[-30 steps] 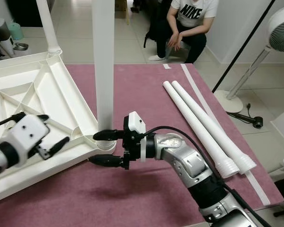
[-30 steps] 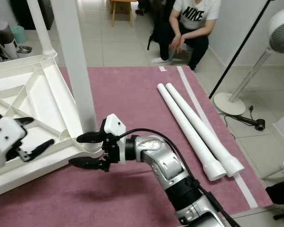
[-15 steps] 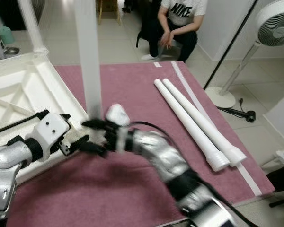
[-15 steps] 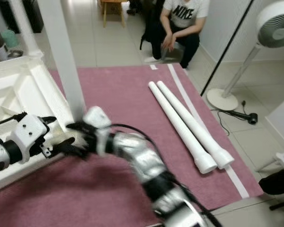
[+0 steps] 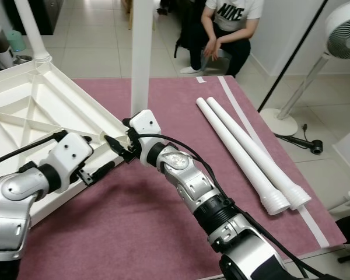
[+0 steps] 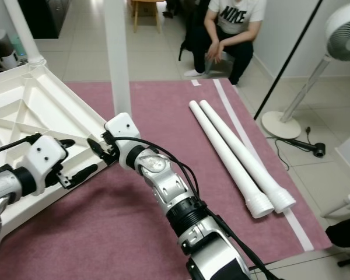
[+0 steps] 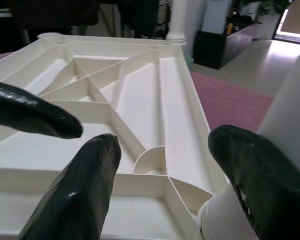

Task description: Building children table

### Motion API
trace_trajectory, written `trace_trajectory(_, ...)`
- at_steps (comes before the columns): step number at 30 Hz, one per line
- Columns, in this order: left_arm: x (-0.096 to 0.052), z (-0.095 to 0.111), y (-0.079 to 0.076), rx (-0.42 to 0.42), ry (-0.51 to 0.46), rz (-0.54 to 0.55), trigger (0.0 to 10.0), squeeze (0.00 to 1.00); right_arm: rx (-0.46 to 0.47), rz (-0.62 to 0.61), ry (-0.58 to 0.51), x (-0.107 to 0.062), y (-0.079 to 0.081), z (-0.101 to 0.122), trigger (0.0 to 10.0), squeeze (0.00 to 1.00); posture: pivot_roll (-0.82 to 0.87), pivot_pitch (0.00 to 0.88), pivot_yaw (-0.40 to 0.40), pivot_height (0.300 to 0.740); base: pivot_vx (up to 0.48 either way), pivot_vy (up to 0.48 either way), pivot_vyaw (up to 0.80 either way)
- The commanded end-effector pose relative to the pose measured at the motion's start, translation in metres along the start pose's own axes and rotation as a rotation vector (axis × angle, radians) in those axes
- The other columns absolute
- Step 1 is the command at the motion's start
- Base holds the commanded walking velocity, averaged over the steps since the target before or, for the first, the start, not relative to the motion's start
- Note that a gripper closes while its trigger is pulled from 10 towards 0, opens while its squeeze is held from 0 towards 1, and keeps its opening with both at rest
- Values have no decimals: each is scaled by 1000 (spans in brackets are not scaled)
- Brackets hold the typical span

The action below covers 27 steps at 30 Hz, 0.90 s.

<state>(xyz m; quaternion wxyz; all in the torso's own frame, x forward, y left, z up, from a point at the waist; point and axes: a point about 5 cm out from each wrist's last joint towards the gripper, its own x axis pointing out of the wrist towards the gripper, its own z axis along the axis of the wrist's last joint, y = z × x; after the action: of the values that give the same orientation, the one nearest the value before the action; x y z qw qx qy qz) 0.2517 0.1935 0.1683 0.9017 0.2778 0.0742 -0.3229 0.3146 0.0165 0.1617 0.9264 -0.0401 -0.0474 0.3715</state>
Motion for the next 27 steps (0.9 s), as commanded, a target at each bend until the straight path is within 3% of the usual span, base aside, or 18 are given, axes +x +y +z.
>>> trace_trajectory(1,6,-1,8,4,11,172,10000,0,16,-167,53,-13,-23,-13,10000,0,108,0,0,740,0,0,0)
trace_trajectory(4,12,1,7,4,6,165,10000,0,-1,-283,78,-22,-39,-20,10000,0,98,0,8,740,0,0,0)
trace_trajectory(5,17,3,7,2,3,160,10000,0,-7,-391,97,-32,-57,-25,10000,0,90,0,15,740,0,0,0)
trace_trajectory(6,17,3,7,2,3,160,10000,0,-7,-391,97,-32,-57,-25,10000,0,90,0,15,740,0,0,0)
trace_trajectory(7,22,4,8,2,12,161,10000,0,-13,-498,111,-44,-79,-29,10000,0,83,0,21,740,0,0,0)
trace_trajectory(8,22,4,8,2,12,161,10000,0,-13,-498,111,-44,-79,-29,10000,0,83,0,21,740,0,0,0)
trace_trajectory(9,24,4,10,-10,18,160,10000,0,-31,-595,124,-60,-103,-32,10000,0,73,0,26,740,0,0,0)
trace_trajectory(11,26,4,13,-38,21,160,10000,0,-56,-701,135,-80,-132,-31,10000,0,65,0,31,740,0,0,0)
trace_trajectory(12,26,4,13,-38,21,160,10000,0,-56,-701,135,-80,-132,-31,10000,0,65,0,31,740,0,0,0)
trace_trajectory(13,28,4,16,-57,21,161,10000,0,-93,-769,146,-100,-158,-30,10000,0,65,0,31,740,0,0,0)
trace_trajectory(14,28,4,16,-57,21,161,10000,0,-93,-769,146,-100,-158,-30,10000,0,65,0,31,740,0,0,0)
trace_trajectory(15,30,5,18,-60,26,166,10000,0,-123,-801,148,-111,-172,-27,10000,0,63,0,35,740,0,0,0)
trace_trajectory(17,30,5,18,-60,26,166,10000,0,-123,-801,148,-111,-172,-27,10000,0,63,0,35,740,0,0,0)
trace_trajectory(19,34,4,21,-37,48,187,10000,0,-166,-807,135,-121,-185,-21,10000,0,63,0,35,740,0,0,0)
trace_trajectory(24,36,5,21,10,50,175,10000,0,-184,-735,111,-120,-186,-15,10000,0,58,0,39,740,0,0,0)
trace_trajectory(25,39,7,17,65,45,142,10000,0,-193,-622,86,-115,-179,-10,10000,0,55,0,41,740,0,0,0)
trace_trajectory(26,39,7,17,65,45,142,10000,0,-193,-622,86,-115,-179,-10,10000,0,55,0,41,740,0,0,0)
trace_trajectory(27,43,11,11,100,31,81,10000,0,-204,-476,67,-105,-161,-7,10000,0,55,0,42,740,0,0,0)
